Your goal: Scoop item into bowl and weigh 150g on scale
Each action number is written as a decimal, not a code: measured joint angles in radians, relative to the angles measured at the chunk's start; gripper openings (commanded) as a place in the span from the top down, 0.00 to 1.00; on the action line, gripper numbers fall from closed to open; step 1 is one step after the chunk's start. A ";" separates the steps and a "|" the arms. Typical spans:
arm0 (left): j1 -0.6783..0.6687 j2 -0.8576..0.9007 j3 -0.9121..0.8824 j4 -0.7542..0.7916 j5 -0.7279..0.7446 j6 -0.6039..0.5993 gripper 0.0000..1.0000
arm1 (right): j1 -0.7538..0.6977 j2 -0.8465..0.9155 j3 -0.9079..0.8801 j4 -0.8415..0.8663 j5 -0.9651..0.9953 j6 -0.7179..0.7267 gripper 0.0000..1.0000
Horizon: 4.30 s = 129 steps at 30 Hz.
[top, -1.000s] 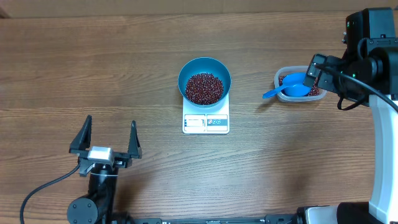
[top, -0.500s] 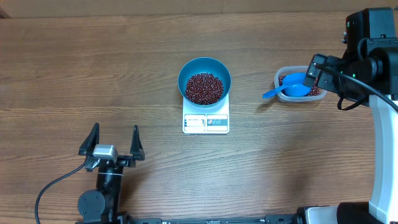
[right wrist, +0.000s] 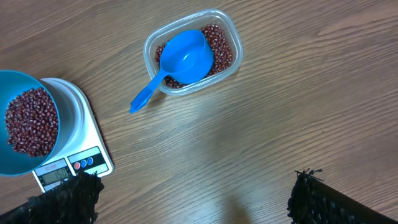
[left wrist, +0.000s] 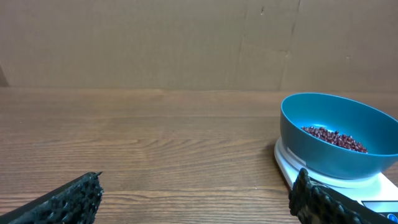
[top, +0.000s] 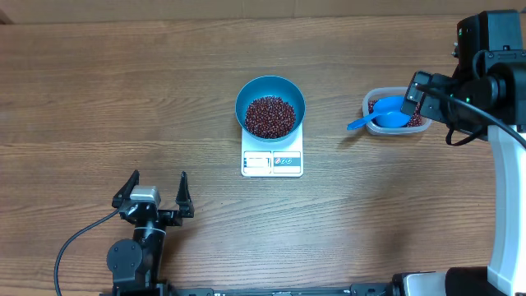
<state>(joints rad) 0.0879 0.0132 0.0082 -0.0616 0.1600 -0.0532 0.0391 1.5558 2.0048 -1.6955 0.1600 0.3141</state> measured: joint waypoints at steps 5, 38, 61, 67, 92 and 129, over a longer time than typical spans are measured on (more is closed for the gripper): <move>0.000 0.000 0.000 0.000 -0.003 0.000 0.00 | 0.000 0.000 0.000 0.000 0.000 0.000 0.00; 0.000 0.000 0.000 -0.001 -0.006 0.000 0.00 | 0.000 -0.215 -0.096 0.402 -0.087 0.027 0.00; 0.000 0.000 0.000 -0.002 -0.007 0.000 0.01 | 0.000 -0.900 -1.586 1.992 -0.261 0.033 0.00; 0.000 0.000 0.000 -0.002 -0.007 0.000 0.01 | 0.010 -1.104 -1.869 2.067 -0.220 0.032 0.00; 0.000 0.000 0.000 -0.002 -0.007 0.000 0.00 | 0.021 -1.541 -1.986 1.608 -0.161 -0.220 0.00; 0.000 0.000 0.000 -0.002 -0.007 0.000 0.00 | -0.007 -1.541 -1.986 1.606 -0.164 -0.233 0.00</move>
<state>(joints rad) 0.0879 0.0132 0.0082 -0.0635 0.1528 -0.0532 0.0322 0.0147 0.0185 -0.0898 -0.0040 0.0814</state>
